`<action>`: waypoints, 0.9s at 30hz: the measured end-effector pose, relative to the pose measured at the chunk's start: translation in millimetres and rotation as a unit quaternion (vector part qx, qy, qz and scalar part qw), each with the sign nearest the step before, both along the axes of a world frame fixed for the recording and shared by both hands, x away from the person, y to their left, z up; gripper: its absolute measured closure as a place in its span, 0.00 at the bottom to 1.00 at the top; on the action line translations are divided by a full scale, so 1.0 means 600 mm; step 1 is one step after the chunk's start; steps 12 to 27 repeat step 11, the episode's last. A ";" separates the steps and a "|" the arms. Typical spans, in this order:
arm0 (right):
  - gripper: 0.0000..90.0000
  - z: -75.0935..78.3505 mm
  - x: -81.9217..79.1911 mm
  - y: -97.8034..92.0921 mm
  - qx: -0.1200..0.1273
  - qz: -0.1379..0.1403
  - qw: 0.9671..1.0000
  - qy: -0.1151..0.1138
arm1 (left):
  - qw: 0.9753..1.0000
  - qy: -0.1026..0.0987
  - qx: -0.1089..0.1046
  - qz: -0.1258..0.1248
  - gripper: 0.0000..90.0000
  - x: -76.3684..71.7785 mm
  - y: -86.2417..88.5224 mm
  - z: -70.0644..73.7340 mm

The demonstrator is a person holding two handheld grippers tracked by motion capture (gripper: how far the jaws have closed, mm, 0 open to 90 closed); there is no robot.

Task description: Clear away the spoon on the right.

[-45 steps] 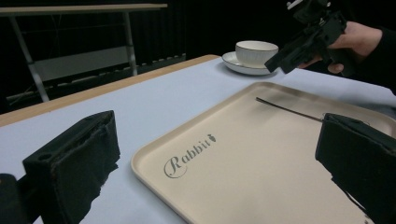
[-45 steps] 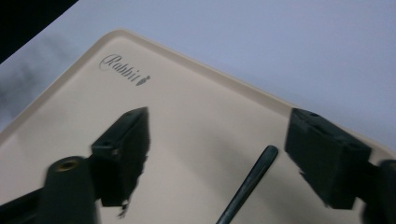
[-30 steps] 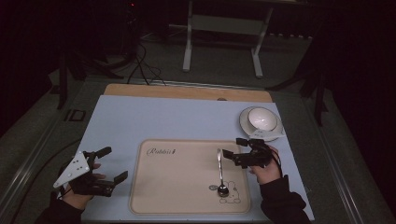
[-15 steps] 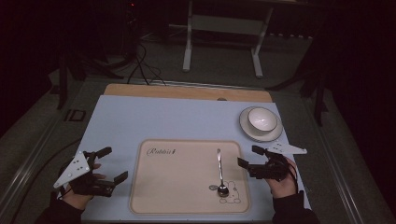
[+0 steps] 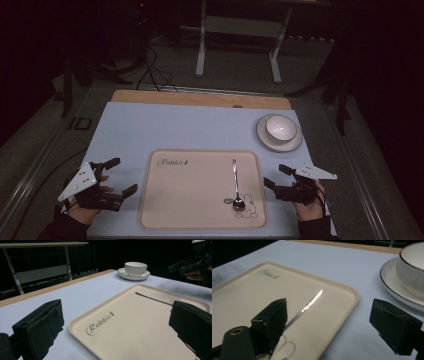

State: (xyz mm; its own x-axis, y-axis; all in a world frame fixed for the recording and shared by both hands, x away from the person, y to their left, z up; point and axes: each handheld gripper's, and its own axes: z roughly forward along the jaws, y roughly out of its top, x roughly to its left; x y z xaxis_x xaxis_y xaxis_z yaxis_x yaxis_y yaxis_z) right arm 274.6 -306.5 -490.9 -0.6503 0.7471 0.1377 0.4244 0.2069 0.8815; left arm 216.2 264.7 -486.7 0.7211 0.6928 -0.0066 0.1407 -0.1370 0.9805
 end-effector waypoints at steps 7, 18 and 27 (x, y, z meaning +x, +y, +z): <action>0.17 -0.017 0.002 -0.018 0.015 -0.016 1.000 0.020 | 1.000 0.000 0.000 -0.001 0.00 0.000 -0.001 0.000; 0.17 -0.020 0.002 -0.015 0.014 -0.014 1.000 0.024 | 1.000 -0.002 0.002 -0.001 0.00 0.000 -0.001 0.001; 0.17 -0.020 0.002 -0.015 0.014 -0.014 1.000 0.024 | 1.000 -0.002 0.002 -0.001 0.00 0.000 -0.001 0.001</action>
